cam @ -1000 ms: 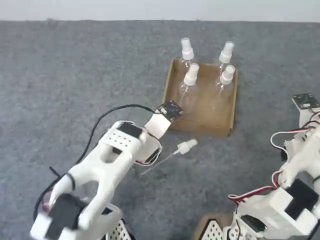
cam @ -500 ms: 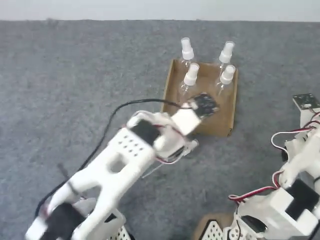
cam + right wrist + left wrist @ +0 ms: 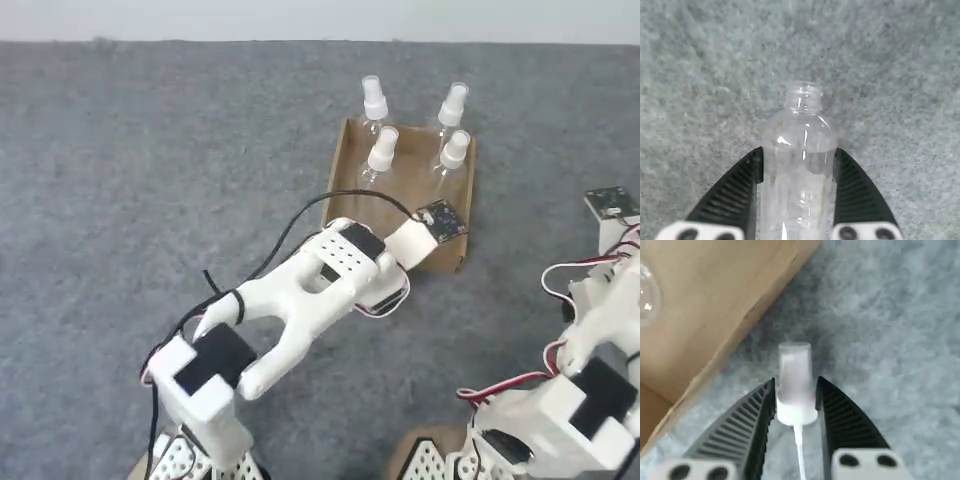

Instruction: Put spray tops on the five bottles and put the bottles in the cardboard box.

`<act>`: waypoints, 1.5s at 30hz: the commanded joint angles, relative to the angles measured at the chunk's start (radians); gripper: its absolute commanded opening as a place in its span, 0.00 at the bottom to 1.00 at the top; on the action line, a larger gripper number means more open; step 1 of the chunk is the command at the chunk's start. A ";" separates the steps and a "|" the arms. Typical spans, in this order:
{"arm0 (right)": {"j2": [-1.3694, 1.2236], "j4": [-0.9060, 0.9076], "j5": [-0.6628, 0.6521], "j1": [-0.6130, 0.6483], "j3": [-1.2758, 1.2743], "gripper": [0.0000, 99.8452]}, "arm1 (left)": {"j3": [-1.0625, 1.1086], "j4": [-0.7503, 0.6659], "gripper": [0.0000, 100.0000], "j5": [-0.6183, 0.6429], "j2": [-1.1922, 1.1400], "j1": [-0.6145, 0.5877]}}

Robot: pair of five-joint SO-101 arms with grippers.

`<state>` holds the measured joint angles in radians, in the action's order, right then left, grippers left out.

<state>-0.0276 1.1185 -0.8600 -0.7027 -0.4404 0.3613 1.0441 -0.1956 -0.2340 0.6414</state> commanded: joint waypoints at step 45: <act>-0.001 0.053 -0.011 0.099 0.031 0.26 | 0.507 -0.055 0.02 0.124 0.690 -0.356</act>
<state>-0.0476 1.1278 -0.8615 -0.6383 -0.4434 0.8692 1.0288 -0.0775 0.4120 0.2885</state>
